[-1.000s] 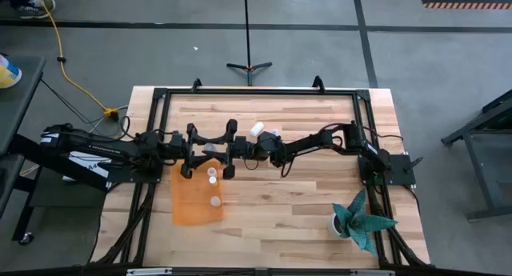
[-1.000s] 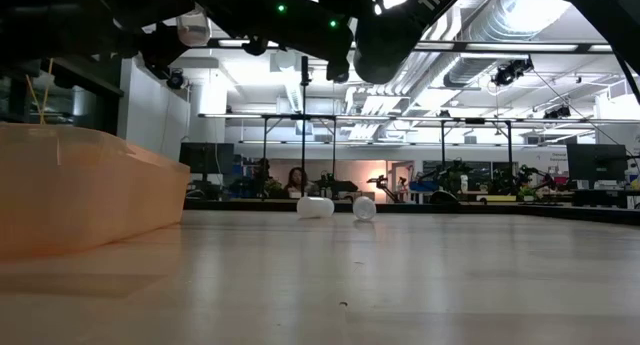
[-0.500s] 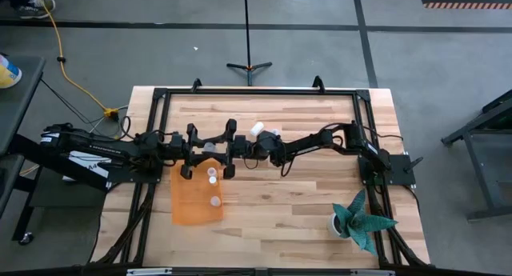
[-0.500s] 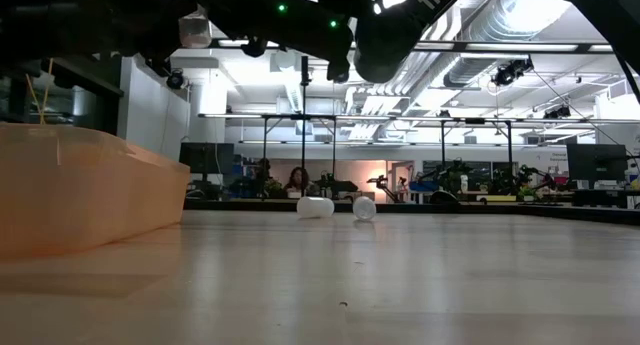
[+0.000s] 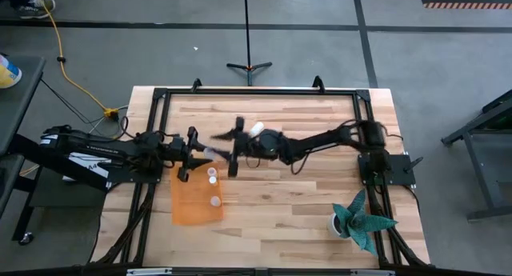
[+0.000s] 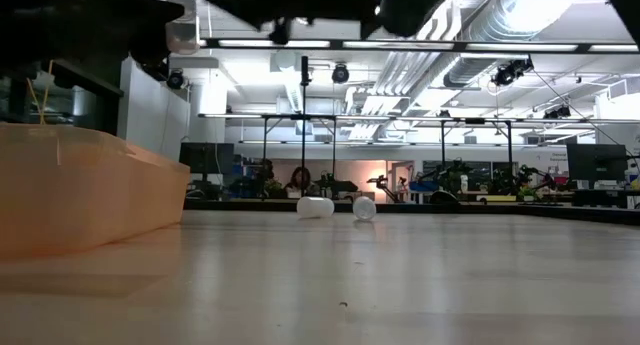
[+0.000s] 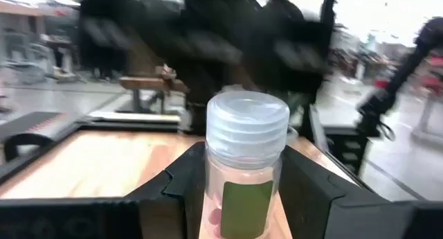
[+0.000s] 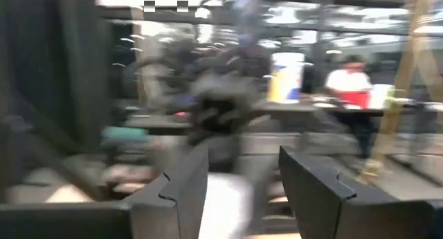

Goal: Pick and place pill bottles into a basket
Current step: Put the top transparent pill bottle into the orange bin

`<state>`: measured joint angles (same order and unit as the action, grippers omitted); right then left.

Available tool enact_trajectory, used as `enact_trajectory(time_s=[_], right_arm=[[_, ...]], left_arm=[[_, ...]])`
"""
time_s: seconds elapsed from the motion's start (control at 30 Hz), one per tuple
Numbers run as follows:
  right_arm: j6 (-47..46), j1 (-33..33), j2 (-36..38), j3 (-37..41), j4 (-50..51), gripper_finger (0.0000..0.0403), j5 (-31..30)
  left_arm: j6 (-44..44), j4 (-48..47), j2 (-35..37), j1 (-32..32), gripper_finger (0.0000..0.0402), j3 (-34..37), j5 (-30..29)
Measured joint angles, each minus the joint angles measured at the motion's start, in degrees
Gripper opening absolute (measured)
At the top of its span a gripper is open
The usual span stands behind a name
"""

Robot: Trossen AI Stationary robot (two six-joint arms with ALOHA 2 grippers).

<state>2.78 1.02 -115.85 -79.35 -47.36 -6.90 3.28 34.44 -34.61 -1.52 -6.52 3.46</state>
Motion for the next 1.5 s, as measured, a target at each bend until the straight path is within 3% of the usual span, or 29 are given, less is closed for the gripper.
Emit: enact_trajectory(time_s=[0.33, 0.47, 0.7, 0.83, 1.07, 1.23, 1.4, 1.5], right_arm=[[3.50, 2.78, 14.38, 10.66, 10.21, 0.0168, -19.26], [2.01, 3.33, 16.65, 15.44, 10.21, 0.0169, -23.88], [-4.81, 3.43, 16.81, 21.19, 9.45, 0.0167, -24.64], [-8.01, 3.39, 16.81, 23.60, 8.95, 0.0169, -24.74], [-8.56, 3.52, 16.81, 24.06, 8.76, 0.0166, -24.67], [-8.39, 3.52, 16.81, 24.06, 8.83, 0.0167, -24.65], [-8.34, 3.52, 16.81, 24.04, 8.93, 0.0165, -24.65], [-8.34, 3.52, 16.81, 24.04, 8.95, 0.0163, -24.65]], left_arm=[[4.72, -19.21, 10.74, -0.19, 0.0182, 0.02, 2.21], [6.97, -28.01, 14.97, -2.19, 0.0182, 0.02, -0.52], [10.56, -39.59, 19.70, -9.12, 0.0182, 0.32, -13.74], [12.40, -40.62, 21.31, -14.40, 0.0182, 2.83, -23.02], [13.62, -40.02, 21.29, -22.09, 0.0182, 2.99, -32.72], [15.13, -39.80, 21.35, -26.17, 0.0182, 2.99, -33.46], [14.96, -35.09, 21.38, -31.26, 0.0182, 2.99, -26.16], [14.62, -31.39, 21.26, -34.49, 0.0182, 2.99, -24.73]])
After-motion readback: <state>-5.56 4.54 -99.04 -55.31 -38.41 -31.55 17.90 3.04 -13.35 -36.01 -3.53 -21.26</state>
